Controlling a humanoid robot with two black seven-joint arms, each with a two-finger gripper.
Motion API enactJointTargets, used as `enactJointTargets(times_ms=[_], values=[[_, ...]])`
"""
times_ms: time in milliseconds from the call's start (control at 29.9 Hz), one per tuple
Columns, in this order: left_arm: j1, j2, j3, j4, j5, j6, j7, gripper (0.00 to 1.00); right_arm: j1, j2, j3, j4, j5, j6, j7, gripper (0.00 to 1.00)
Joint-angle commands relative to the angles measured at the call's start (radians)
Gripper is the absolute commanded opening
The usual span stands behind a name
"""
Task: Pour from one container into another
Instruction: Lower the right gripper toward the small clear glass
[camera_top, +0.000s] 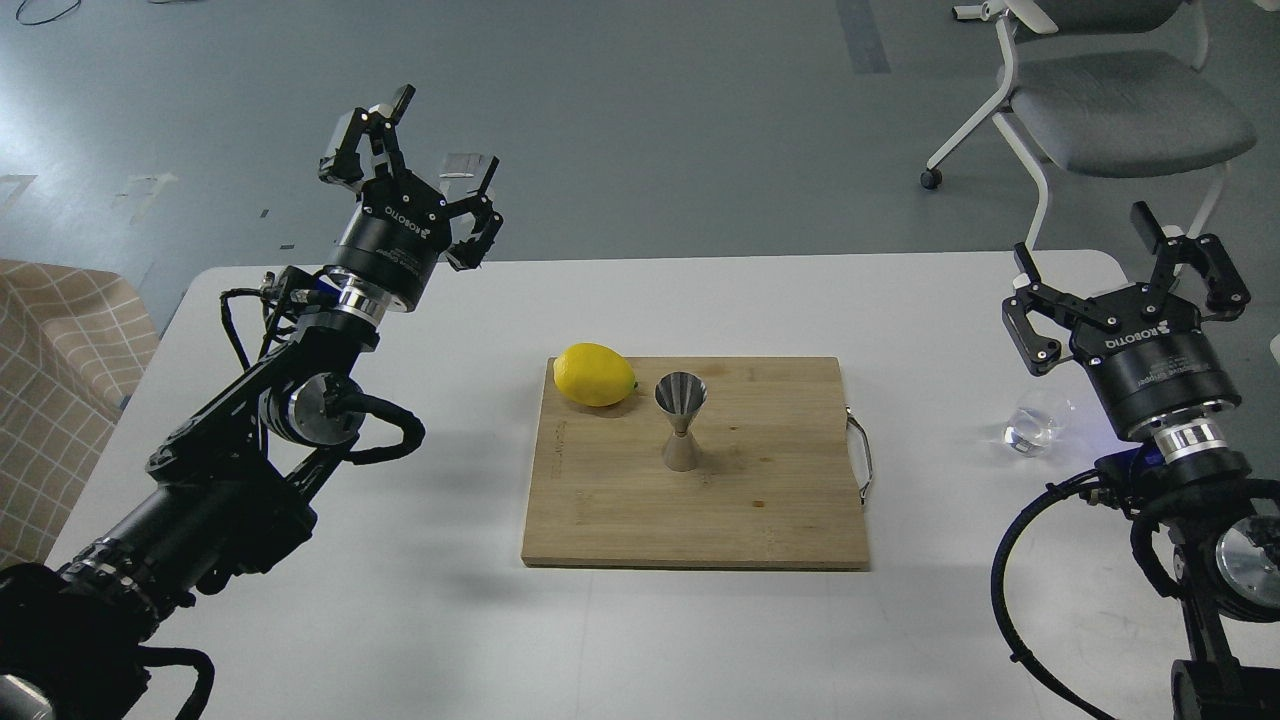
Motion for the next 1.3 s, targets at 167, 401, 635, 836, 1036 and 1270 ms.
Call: enactJointTargets(times_ms=[167,401,635,836,1036,1270], values=[[0.012,-0.003,-0.002,0.0,0.001,0.0,0.0,0.98,-0.113,0.0,0.024,0.062,0.007,-0.005,-0.003,0.92],[0.013,-0.003,-0.002,0.0,0.003,0.0,0.0,0.98,-0.171,0.0,0.031,0.062,0.082,-0.007,-0.006,0.94],[0.015,-0.003,-0.001,0.01,0.006,0.0,0.0,0.98,-0.206,0.0,0.033,0.062,0.146,-0.022,-0.006,0.93],[0.018,-0.003,0.001,0.011,0.006,0.0,0.0,0.98,-0.234,0.0,0.037,0.062,0.2,-0.051,-0.004,0.93],[0.019,-0.003,0.001,0.013,0.009,0.0,0.0,0.98,-0.249,0.0,0.034,0.06,0.2,-0.123,-0.006,0.93],[0.019,-0.003,0.001,0.013,0.009,0.0,0.0,0.98,-0.274,0.0,0.034,0.056,0.198,-0.191,-0.004,0.93]])
